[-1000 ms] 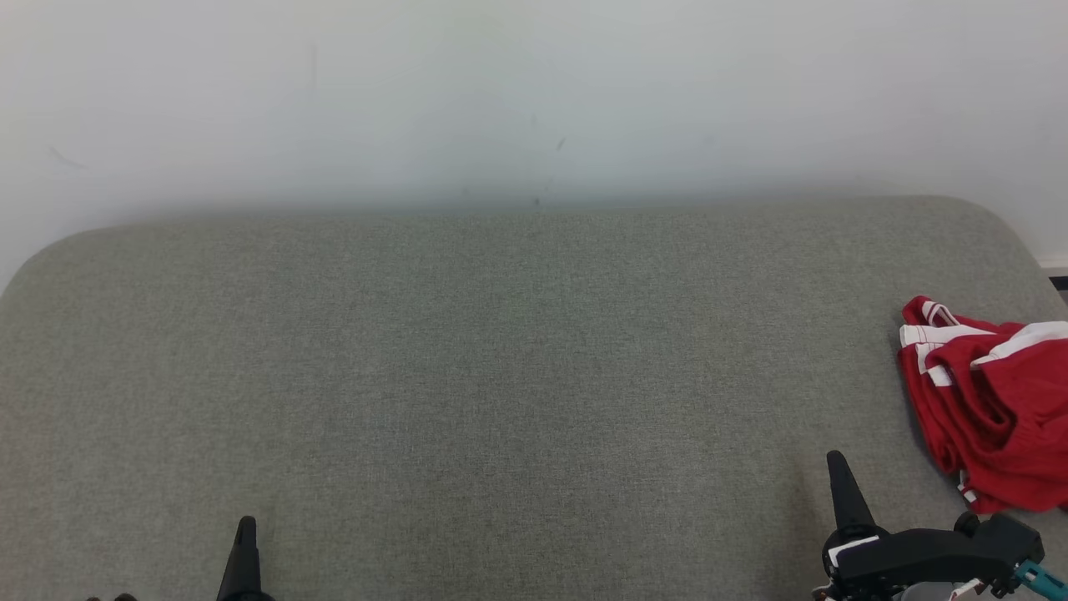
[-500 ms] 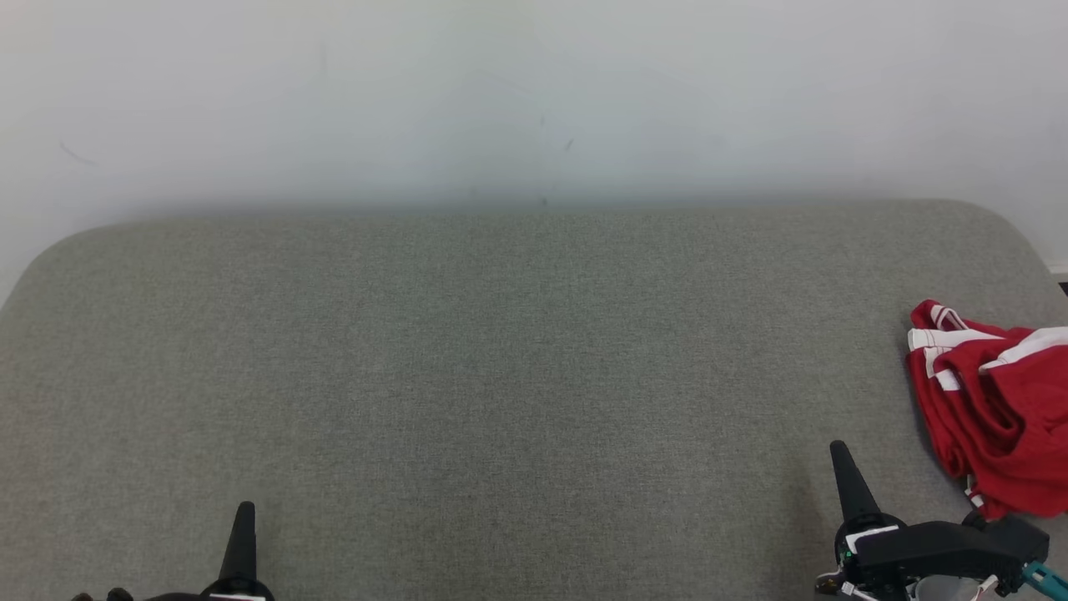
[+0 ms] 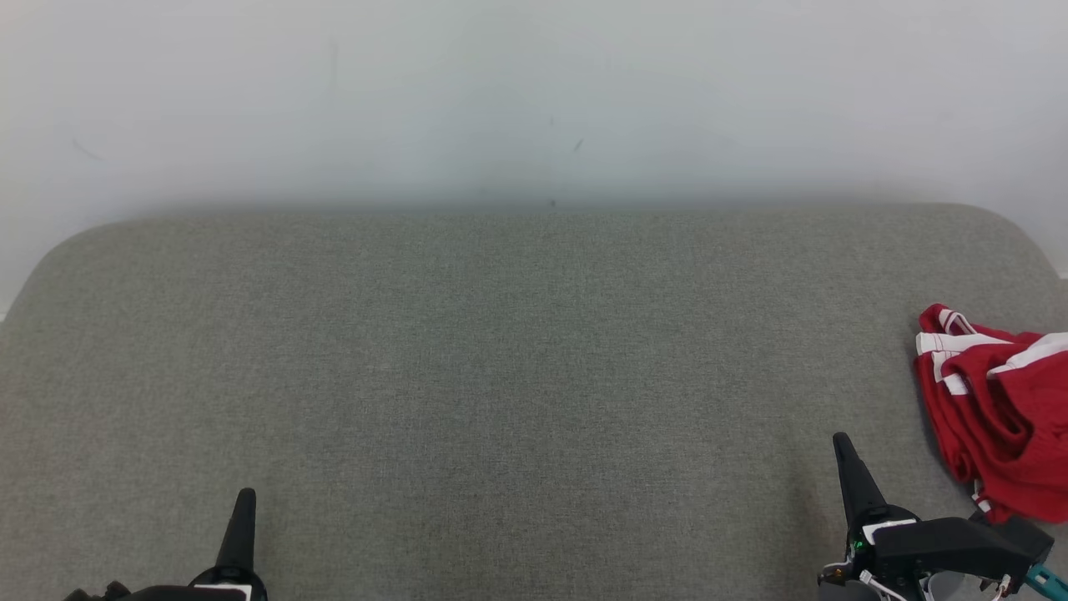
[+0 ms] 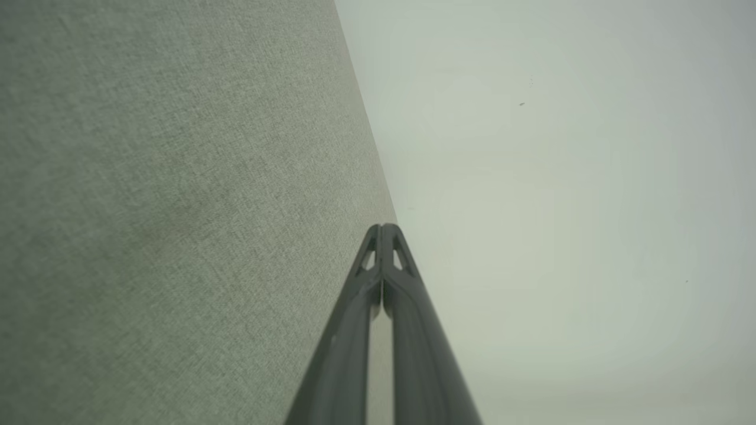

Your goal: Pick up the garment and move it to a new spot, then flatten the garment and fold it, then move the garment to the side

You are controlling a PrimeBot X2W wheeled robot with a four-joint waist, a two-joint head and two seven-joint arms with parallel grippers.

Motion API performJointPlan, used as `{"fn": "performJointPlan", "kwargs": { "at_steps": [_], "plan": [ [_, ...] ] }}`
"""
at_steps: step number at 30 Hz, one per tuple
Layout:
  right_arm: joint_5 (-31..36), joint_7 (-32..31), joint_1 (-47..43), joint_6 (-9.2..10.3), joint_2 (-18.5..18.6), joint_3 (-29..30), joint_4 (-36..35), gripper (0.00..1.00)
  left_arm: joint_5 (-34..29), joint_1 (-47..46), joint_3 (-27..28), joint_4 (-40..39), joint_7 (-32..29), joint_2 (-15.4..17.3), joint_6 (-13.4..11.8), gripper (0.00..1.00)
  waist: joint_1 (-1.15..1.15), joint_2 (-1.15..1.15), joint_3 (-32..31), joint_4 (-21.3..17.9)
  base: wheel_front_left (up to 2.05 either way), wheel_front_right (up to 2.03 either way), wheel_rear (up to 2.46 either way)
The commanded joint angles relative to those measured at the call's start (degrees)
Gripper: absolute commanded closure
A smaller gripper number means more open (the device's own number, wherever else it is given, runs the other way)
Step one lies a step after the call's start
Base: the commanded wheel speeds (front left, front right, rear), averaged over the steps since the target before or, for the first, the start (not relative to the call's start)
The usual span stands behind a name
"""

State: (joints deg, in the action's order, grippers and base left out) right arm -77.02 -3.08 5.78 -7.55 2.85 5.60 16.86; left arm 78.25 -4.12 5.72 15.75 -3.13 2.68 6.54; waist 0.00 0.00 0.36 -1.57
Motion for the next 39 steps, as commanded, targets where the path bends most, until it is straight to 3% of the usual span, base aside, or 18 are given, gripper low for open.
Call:
{"fn": "performJointPlan", "kwargs": {
  "at_steps": [1,31,39],
  "plan": [
    [-1.39,-0.35,0.55,0.09,0.04,0.15,-0.63,1.0,1.23,-1.08,0.21,-0.6,-0.25,0.27,0.17,1.0,0.0,0.0,-0.01,0.05,0.0,0.0,0.0],
    [-15.25,-3.56,0.66,0.12,0.03,0.97,-2.95,1.0,13.88,-2.37,0.92,-1.82,-3.54,0.31,1.14,1.0,0.0,0.0,-0.18,1.5,0.0,0.0,0.0],
    [-15.44,-3.65,0.64,0.12,0.03,0.99,-2.98,1.0,14.32,-2.43,0.96,-1.82,-3.53,0.31,1.01,1.0,0.0,0.0,-0.19,1.57,0.0,0.0,0.0]
  ]
}}
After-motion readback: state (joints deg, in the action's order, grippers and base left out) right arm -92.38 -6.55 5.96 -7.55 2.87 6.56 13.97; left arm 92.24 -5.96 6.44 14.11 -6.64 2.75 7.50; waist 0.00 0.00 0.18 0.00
